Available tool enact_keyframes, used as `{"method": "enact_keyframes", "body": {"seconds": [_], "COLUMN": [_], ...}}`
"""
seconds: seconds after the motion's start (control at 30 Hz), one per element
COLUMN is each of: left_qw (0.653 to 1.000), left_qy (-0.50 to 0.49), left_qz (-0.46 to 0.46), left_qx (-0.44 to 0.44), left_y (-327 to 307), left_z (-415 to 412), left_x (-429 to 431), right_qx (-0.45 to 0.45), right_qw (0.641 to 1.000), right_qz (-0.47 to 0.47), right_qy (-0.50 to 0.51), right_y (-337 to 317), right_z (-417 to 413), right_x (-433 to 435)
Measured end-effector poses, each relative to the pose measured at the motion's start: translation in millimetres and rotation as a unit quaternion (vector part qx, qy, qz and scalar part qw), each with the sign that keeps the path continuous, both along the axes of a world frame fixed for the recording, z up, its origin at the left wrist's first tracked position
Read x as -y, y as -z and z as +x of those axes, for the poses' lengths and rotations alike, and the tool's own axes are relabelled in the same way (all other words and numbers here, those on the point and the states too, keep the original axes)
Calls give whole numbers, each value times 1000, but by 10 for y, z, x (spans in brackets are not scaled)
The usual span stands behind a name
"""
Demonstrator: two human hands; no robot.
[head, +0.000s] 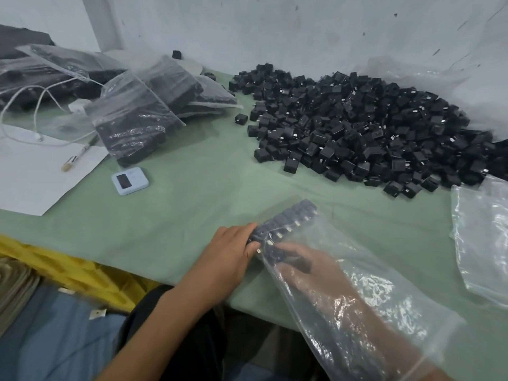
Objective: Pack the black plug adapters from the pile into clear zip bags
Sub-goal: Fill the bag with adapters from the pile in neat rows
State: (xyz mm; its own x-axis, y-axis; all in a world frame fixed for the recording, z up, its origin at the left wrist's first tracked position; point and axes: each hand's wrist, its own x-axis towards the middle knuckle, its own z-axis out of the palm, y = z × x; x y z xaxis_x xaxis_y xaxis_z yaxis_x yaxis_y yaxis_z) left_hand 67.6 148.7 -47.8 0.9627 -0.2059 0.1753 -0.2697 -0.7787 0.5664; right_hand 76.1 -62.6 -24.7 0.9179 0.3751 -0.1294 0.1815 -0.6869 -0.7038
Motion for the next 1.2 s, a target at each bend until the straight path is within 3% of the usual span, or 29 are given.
{"method": "enact_keyframes", "body": {"seconds": [0.13, 0.3, 0.47, 0.67, 0.8, 0.87, 0.97, 1.2], "left_qw": [1000, 990, 998, 999, 992, 998, 998, 994], "left_qy": [6, -10, 49, 32, -30, 5, 33, 9], "left_qz": [-16, -139, -29, -3, -107, -50, 41, 78], "left_qx": [4, -17, 5, 11, -52, -38, -22, 72], "left_y": [-27, -96, -71, -79, -144, -154, -114, -35], "left_z": [-12, -38, -57, -61, -58, -42, -53, -153], "left_x": [-15, -135, -232, -208, -184, -155, -125, 10], "right_qx": [38, 29, -27, 18, 40, 38, 55, 49], "right_qw": [997, 998, 995, 992, 998, 994, 995, 997], "right_qz": [-48, -59, -72, -78, -17, -61, -33, -25], "right_qy": [-48, -1, -67, -96, -45, -81, -76, -48], "right_y": [-59, 14, -79, -79, -48, -45, -34, 18], "right_z": [2, -14, 8, -30, -125, -107, -67, -66], "right_x": [-29, -47, -52, -43, -45, -45, -55, -72]}}
